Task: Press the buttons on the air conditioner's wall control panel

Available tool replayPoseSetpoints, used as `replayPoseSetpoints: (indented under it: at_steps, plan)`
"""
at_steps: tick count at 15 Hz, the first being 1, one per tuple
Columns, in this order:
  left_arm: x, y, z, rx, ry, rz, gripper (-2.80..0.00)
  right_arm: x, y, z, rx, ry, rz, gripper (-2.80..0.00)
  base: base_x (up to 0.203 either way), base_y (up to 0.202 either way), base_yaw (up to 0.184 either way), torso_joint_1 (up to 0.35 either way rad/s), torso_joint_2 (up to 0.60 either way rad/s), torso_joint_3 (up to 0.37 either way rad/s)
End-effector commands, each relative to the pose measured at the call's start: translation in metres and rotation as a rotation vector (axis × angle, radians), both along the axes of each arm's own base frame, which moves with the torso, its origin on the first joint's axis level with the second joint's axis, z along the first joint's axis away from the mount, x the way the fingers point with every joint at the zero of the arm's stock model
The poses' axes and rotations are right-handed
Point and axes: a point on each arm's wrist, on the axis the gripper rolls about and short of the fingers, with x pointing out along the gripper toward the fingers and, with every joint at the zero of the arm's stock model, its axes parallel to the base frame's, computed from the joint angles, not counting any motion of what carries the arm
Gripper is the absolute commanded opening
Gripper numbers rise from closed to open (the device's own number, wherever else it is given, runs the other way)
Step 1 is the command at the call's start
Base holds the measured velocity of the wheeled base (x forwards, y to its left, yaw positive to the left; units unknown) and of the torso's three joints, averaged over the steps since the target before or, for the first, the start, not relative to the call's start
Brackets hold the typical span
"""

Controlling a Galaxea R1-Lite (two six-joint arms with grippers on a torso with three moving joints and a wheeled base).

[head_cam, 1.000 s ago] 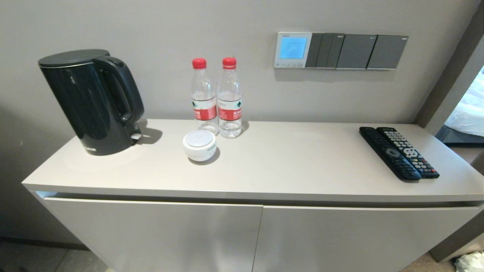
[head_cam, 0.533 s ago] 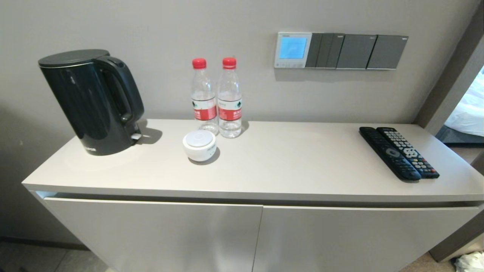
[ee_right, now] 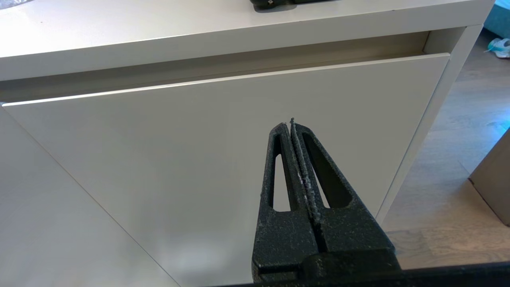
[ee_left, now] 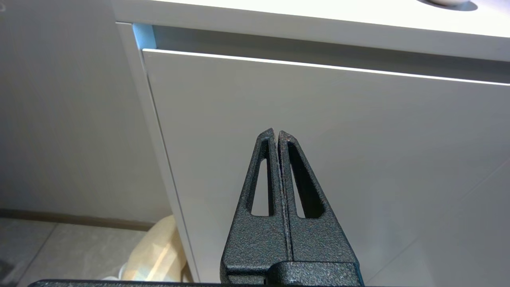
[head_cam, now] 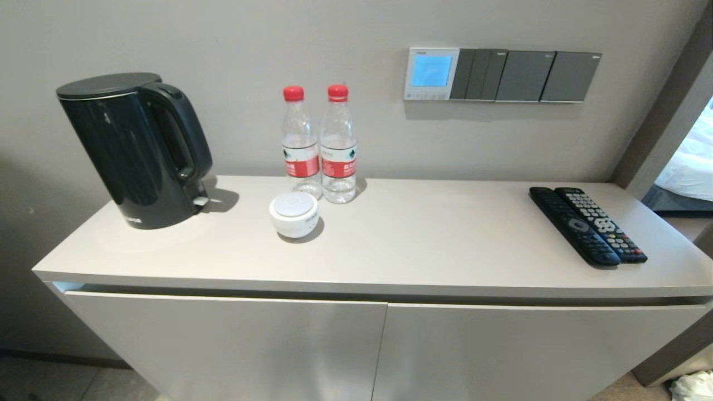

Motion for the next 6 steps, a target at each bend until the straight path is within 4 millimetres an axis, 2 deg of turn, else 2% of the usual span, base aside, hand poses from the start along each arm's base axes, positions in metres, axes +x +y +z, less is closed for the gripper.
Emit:
replayPoseSetpoints:
  at_steps: [1, 6]
  plan:
    - [0.0000, 0.0000, 0.0002, -0.001, -0.002, 0.000, -2.80, -0.0002, 0.0000, -0.0001, 0.000, -0.003, -0.001, -2.80, 0.000, 0.000, 0.000, 0.000, 0.00, 0.000]
    - [0.0000, 0.0000, 0.0000, 0.001, 0.000, 0.000, -2.80, -0.0002, 0.0000, -0.0001, 0.001, -0.003, -0.002, -2.80, 0.000, 0.000, 0.000, 0.000, 0.00, 0.000]
